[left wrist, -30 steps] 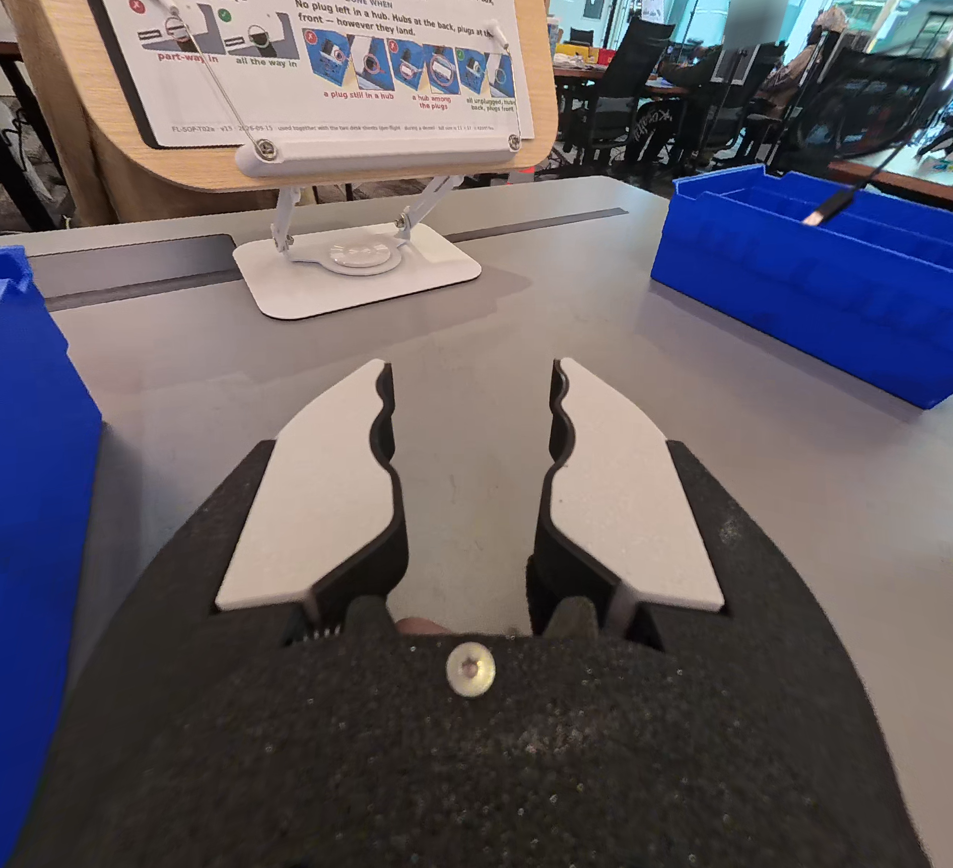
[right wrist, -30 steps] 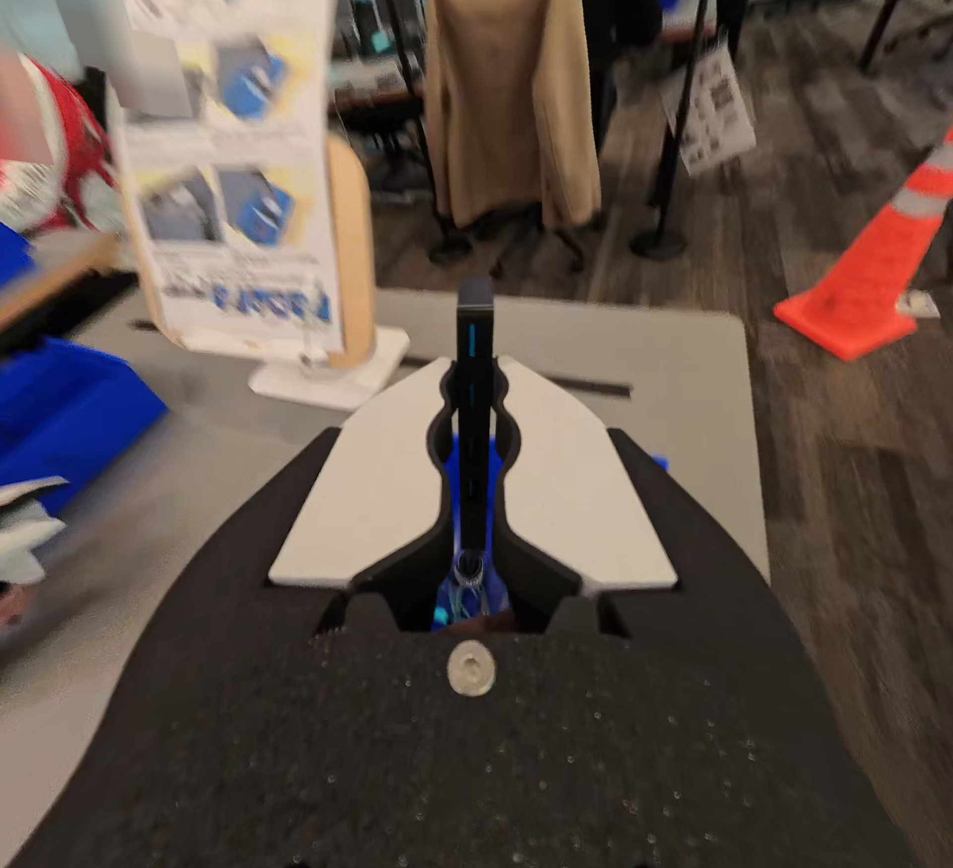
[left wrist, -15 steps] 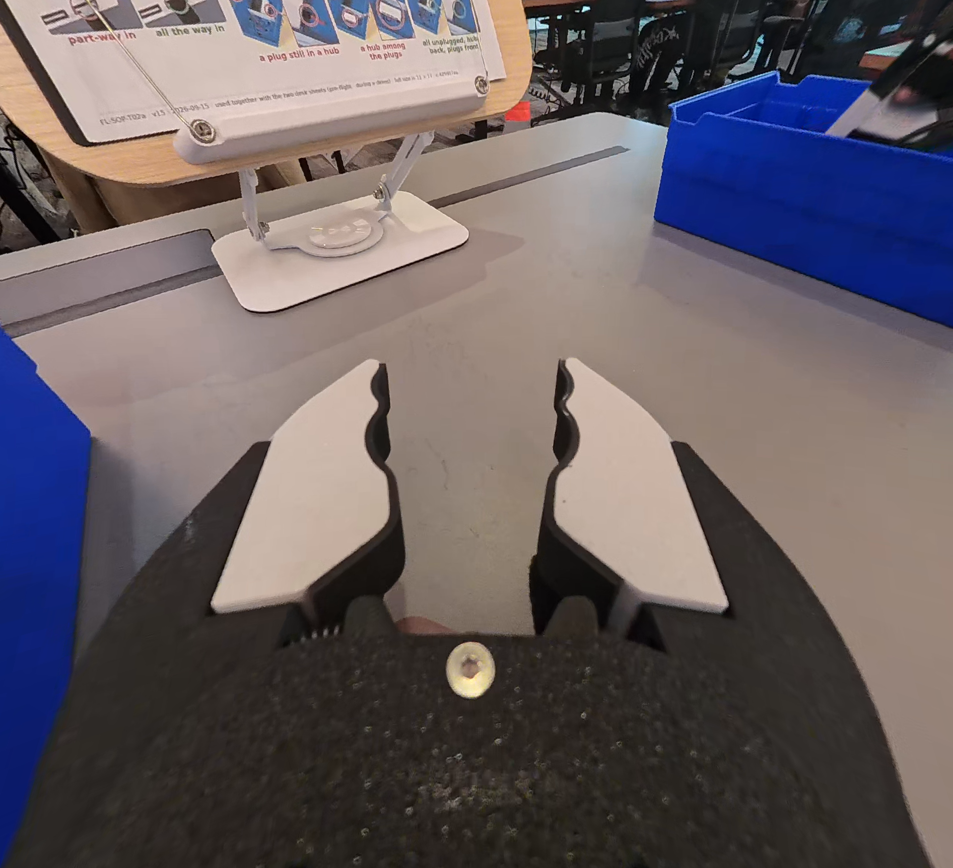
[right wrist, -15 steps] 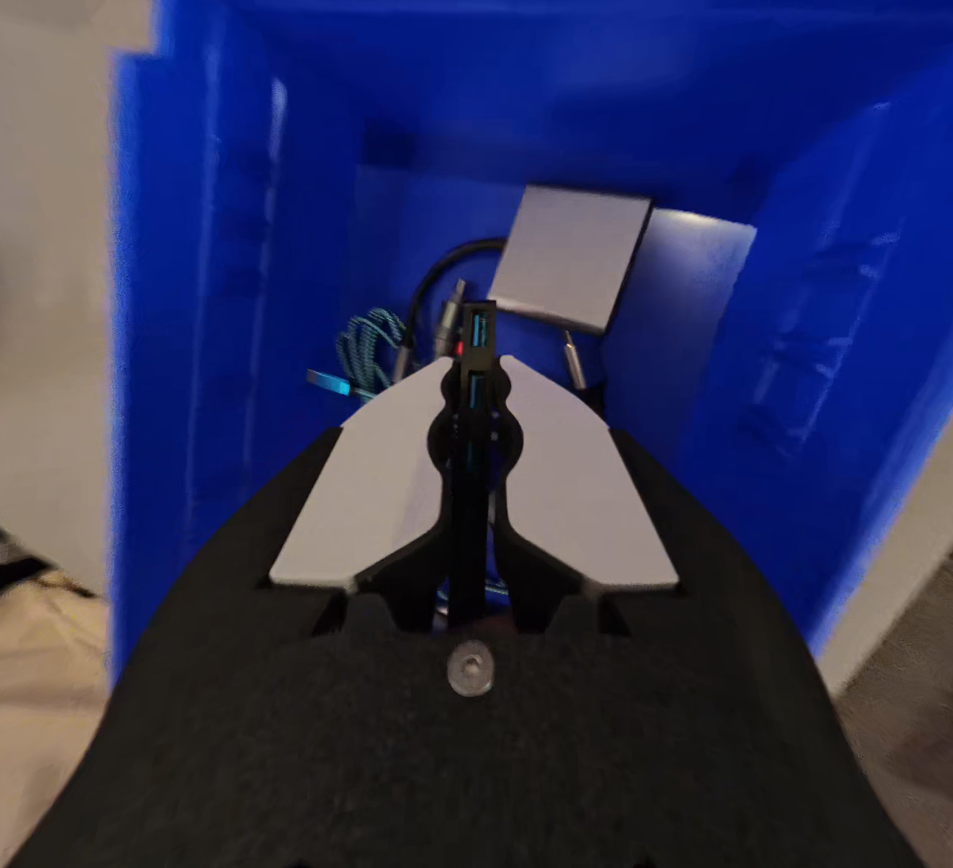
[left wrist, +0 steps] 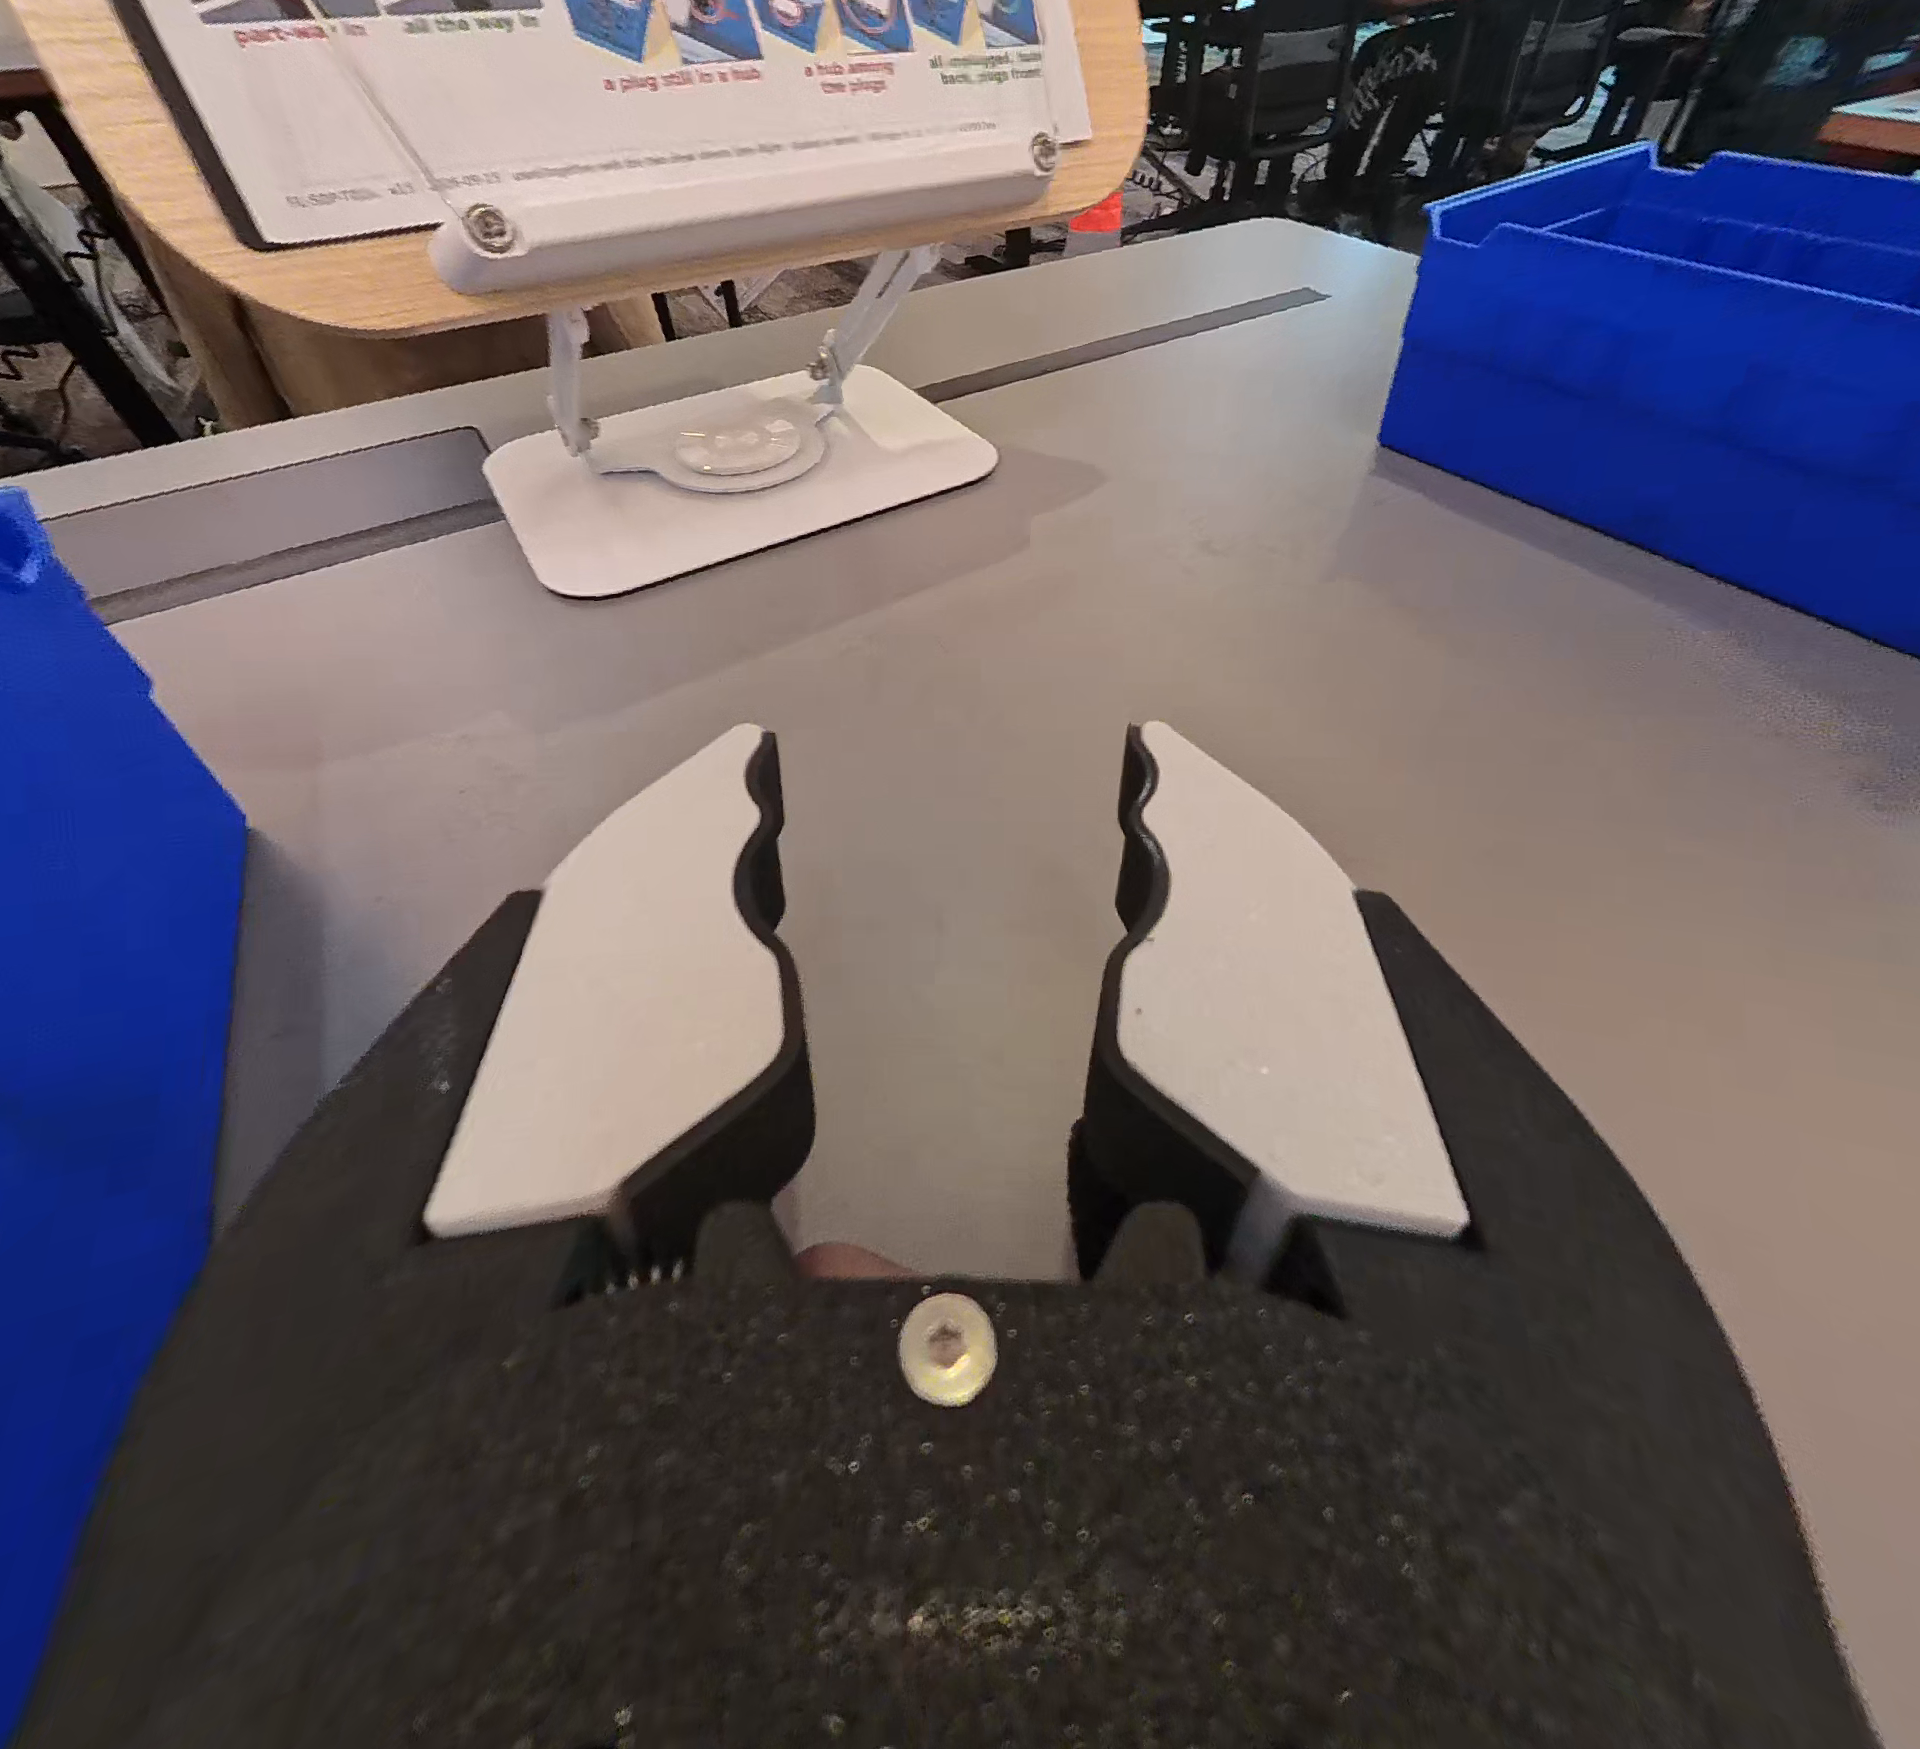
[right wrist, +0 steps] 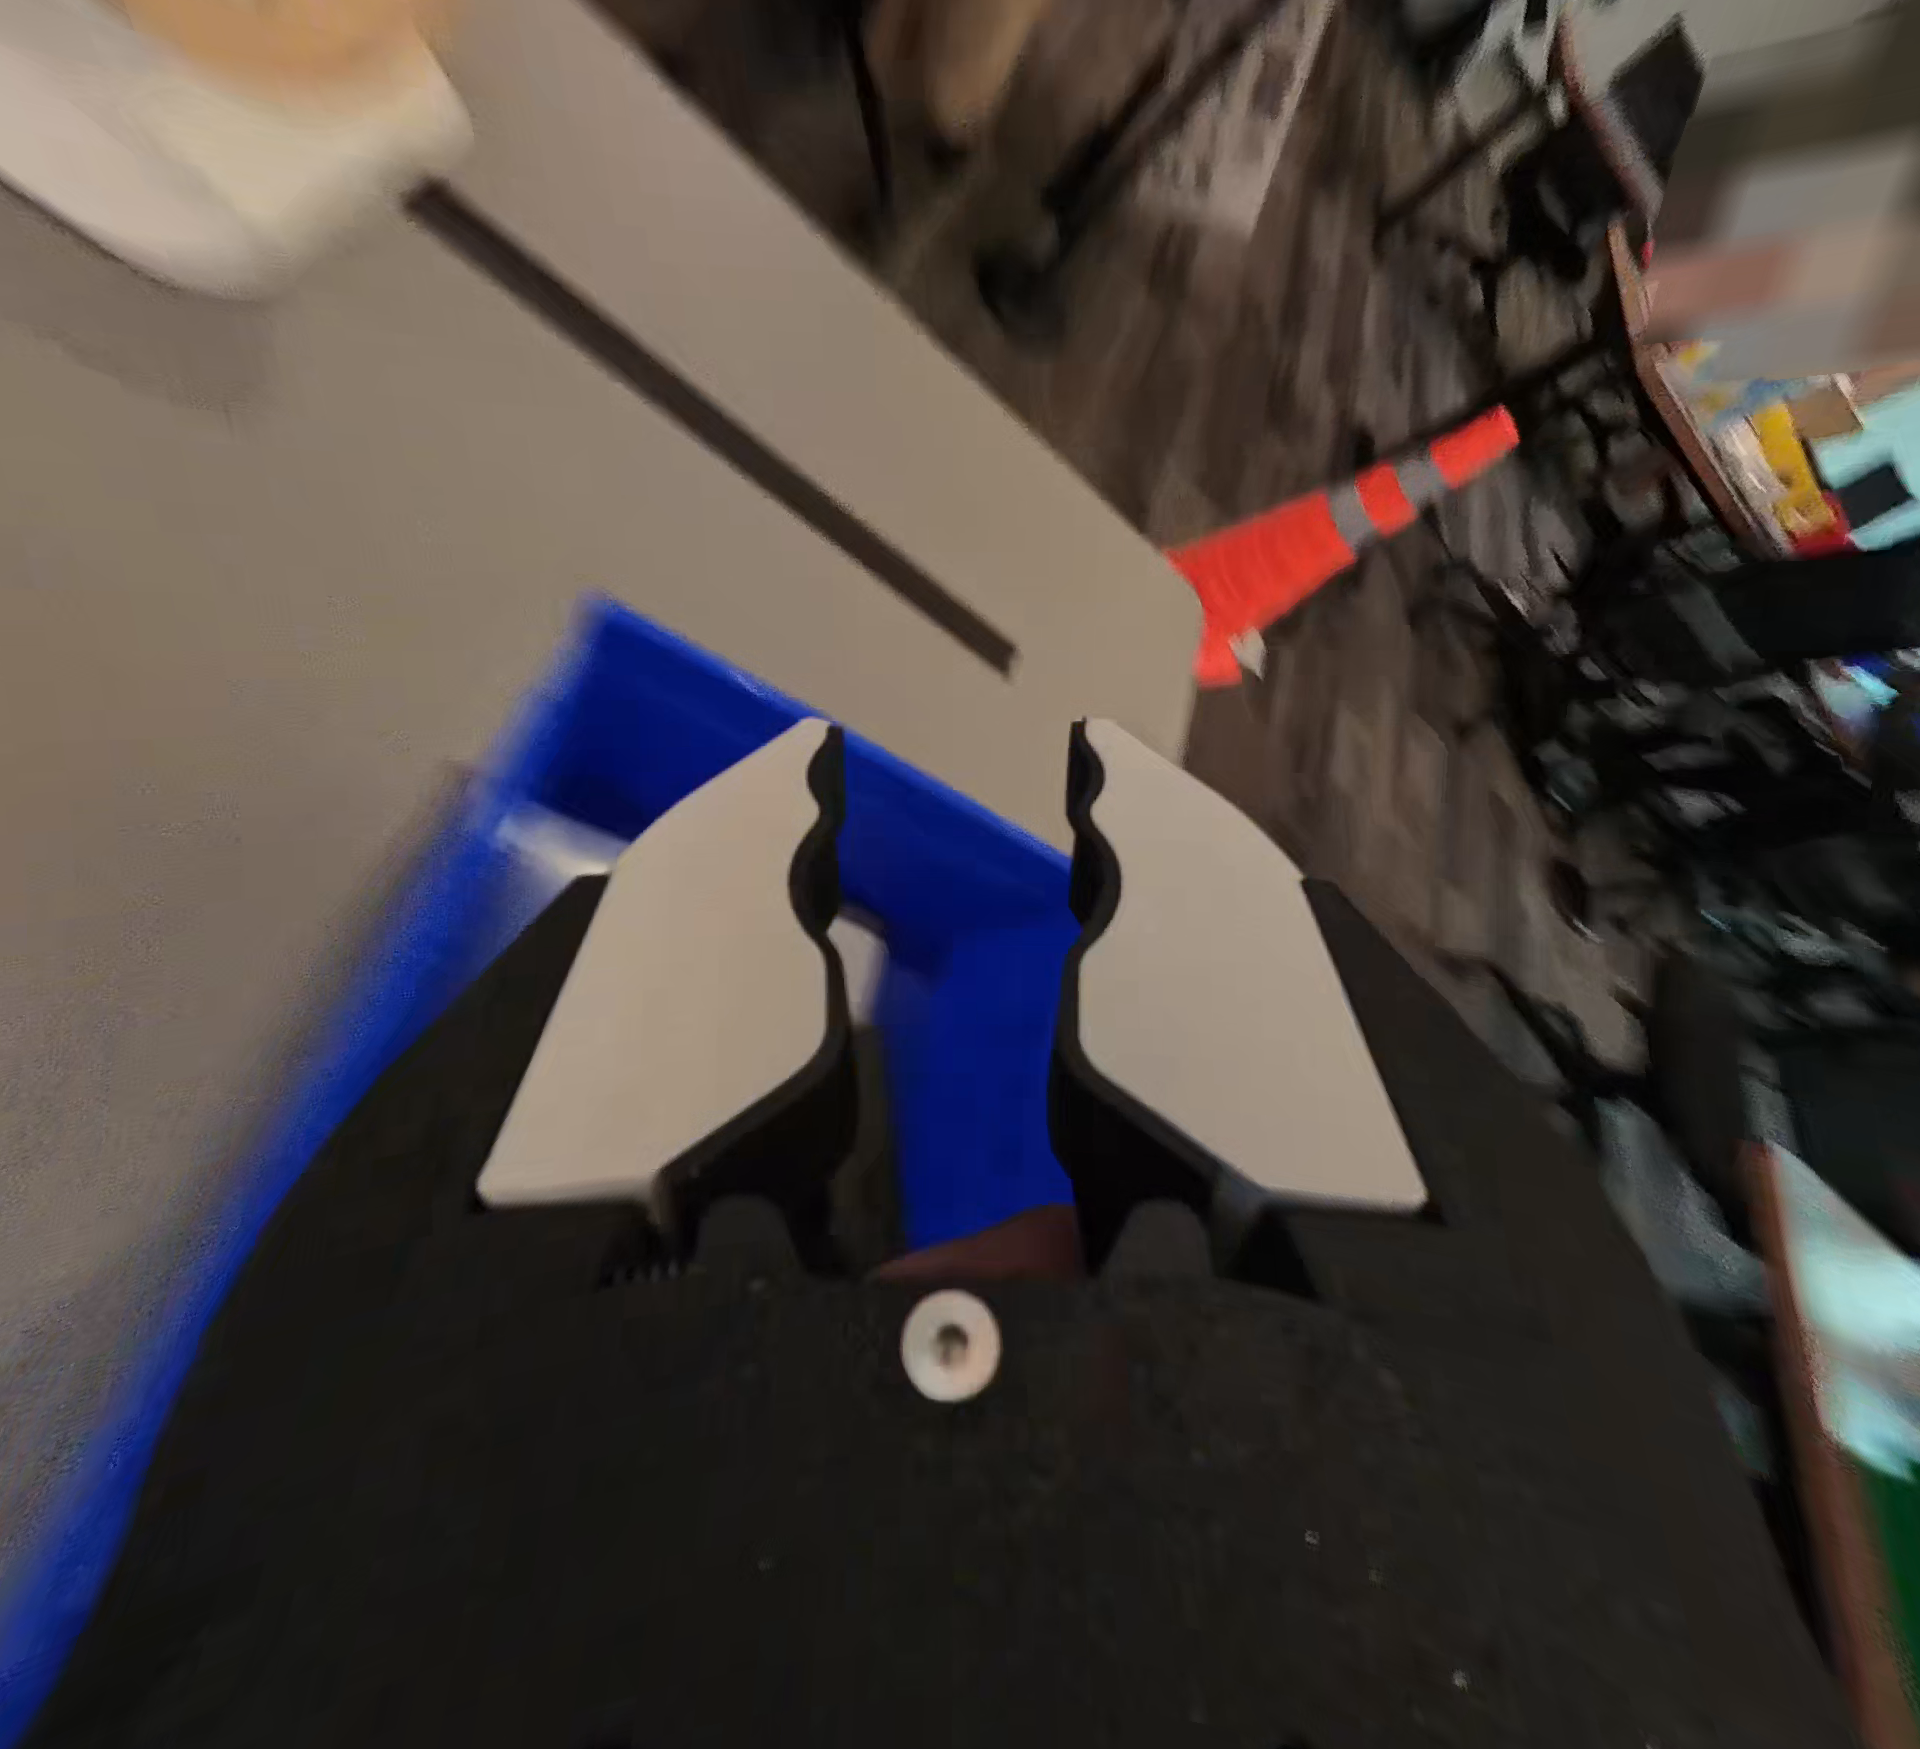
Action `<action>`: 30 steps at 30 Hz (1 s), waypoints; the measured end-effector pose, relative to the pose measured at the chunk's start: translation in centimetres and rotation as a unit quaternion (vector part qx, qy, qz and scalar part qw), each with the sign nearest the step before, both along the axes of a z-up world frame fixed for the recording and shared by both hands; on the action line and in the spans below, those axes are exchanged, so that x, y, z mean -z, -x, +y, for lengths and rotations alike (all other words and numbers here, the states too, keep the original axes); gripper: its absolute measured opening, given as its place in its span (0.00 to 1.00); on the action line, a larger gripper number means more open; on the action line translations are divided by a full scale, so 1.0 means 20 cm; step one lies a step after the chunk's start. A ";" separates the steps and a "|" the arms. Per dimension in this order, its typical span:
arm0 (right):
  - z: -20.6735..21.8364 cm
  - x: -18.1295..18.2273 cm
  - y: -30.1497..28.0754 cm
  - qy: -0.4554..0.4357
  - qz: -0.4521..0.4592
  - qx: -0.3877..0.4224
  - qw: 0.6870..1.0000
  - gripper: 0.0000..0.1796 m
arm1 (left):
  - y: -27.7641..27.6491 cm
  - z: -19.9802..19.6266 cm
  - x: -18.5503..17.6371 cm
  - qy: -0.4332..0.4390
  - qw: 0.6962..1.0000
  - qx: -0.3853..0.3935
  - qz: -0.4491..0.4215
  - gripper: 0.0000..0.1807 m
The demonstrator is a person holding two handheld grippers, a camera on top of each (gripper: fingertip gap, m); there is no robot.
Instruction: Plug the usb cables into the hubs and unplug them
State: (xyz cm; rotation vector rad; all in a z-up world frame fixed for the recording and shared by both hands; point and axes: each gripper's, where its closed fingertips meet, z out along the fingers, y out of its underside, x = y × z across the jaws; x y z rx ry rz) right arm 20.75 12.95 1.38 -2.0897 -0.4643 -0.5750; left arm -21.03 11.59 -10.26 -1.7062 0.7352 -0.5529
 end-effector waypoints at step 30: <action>-0.52 0.58 1.19 -0.209 0.269 -0.057 0.938 0.19 | 0.28 -0.13 0.00 -0.018 0.976 -0.211 -0.043 0.30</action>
